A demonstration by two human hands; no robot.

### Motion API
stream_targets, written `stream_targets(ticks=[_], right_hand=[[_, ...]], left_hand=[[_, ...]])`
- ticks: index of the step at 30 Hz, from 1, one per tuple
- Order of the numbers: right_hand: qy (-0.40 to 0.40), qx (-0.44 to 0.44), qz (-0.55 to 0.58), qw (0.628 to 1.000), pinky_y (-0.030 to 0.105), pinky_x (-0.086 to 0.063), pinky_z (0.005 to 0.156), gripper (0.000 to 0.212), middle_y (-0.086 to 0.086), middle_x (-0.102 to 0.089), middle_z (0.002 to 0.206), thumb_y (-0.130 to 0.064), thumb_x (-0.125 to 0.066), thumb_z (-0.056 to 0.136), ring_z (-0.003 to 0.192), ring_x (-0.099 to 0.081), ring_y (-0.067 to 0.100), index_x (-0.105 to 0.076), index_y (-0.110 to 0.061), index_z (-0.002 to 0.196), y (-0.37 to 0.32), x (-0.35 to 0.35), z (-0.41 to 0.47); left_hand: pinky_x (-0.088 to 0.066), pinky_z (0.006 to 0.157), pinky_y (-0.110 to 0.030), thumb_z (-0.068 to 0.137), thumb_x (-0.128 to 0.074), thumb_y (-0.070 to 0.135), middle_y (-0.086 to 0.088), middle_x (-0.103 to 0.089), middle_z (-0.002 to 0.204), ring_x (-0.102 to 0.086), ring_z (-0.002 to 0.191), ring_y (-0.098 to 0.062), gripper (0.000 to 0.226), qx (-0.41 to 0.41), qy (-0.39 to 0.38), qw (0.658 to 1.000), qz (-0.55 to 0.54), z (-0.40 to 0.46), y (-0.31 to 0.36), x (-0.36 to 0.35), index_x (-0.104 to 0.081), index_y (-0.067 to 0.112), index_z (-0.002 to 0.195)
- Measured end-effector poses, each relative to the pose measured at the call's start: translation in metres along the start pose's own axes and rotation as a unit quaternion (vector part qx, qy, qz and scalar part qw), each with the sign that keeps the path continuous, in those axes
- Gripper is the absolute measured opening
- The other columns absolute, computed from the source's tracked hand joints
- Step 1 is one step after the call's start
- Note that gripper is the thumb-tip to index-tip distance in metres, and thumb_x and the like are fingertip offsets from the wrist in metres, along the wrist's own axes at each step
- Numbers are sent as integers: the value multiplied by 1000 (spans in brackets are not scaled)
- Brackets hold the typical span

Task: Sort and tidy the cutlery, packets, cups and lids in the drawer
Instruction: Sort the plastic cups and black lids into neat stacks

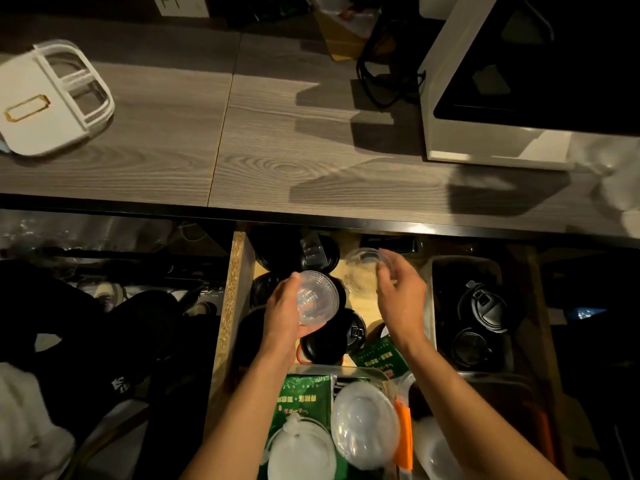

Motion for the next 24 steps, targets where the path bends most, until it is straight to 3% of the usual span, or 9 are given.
stream_targets(ticks=[3, 5, 9, 11, 13, 15, 17, 21, 24], right_hand=[[-9, -10, 95, 995, 29, -57, 67, 21, -2, -69, 109, -18, -55, 99, 91, -66, 13, -72, -25, 107, -13, 20, -16], [-63, -32, 150, 986, 26, -54, 65, 20, -1, -69, 107, -13, -58, 96, 89, -66, 14, -74, -23, 103, -22, 22, -23], [-145, 4, -25, 989, 20, -49, 73, 36, -1, -65, 102, -11, -60, 95, 84, -61, 6, -59, -20, 129, -22, 11, -32], [-158, 33, -119, 980, 17, -43, 82, 45, 3, -56, 120, -11, -58, 95, 99, -58, 10, -50, -23, 138, -22, 5, -35], [-180, 36, -130, 974, 20, -38, 95, 51, 6, -46, 137, -10, -55, 96, 121, -50, 17, -43, -21, 144, -22, 1, -39], [-213, 13, -83, 973, 25, -42, 101, 53, 8, -49, 140, -4, -51, 96, 127, -51, 20, -38, -16, 146, -24, -3, -42], [-254, -7, -55, 966, 24, -48, 92, 53, 8, -62, 126, 2, -49, 92, 115, -60, 19, -42, -15, 142, -27, -4, -44], [-345, -23, 2, 938, 12, -49, 75, 28, -2, -68, 104, -8, -48, 97, 91, -65, 10, -58, -20, 121, -37, -6, -37], [-271, -95, 112, 951, 28, -59, 75, 27, 0, -71, 96, -28, -45, 103, 87, -69, 10, -69, -17, 106, -36, -18, -22]], left_hand=[[-60, 81, -50, 100, -52, 46, -9, -59, 127, -61, 114, -28, 30, 16, -17, 1000, 0, -9, -6, -9, -63, 25, 118], [-59, 86, -51, 101, -50, 44, -10, -62, 125, -64, 112, -28, 30, 14, -42, 999, 6, -17, -8, -18, -63, 24, 118], [-59, 80, -44, 97, -51, 50, -9, -69, 119, -69, 105, -27, 36, 12, -94, 995, -4, -33, -11, -29, -64, 24, 118], [-59, 76, -41, 88, -60, 61, -8, -69, 120, -68, 107, -27, 49, 15, -105, 994, -9, -36, -13, -30, -65, 25, 120], [-59, 79, -44, 73, -70, 64, -8, -68, 122, -67, 110, -27, 59, 6, -126, 992, -3, -38, -14, -30, -66, 27, 119], [-59, 85, -50, 74, -73, 54, -6, -68, 122, -67, 110, -26, 43, -16, -138, 990, 22, -40, -14, -29, -68, 32, 112], [-59, 85, -51, 89, -69, 38, -4, -68, 119, -68, 107, -24, 13, -19, -120, 992, 28, -42, -14, -25, -70, 37, 102], [-61, 77, -48, 100, -56, 27, -9, -65, 121, -66, 108, -29, 13, -19, -68, 997, 30, -35, -8, -10, -65, 32, 109], [-61, 71, -45, 100, -56, 27, -11, -62, 123, -63, 112, -32, 12, -41, -28, 999, 3, -26, 5, 4, -65, 28, 108]])
Point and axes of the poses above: each hand's wrist, its own z-axis towards the middle knuckle, its own x-axis out of the back of the hand, y = z × x, the point moved 2 cm from there along z, towards the middle knuckle
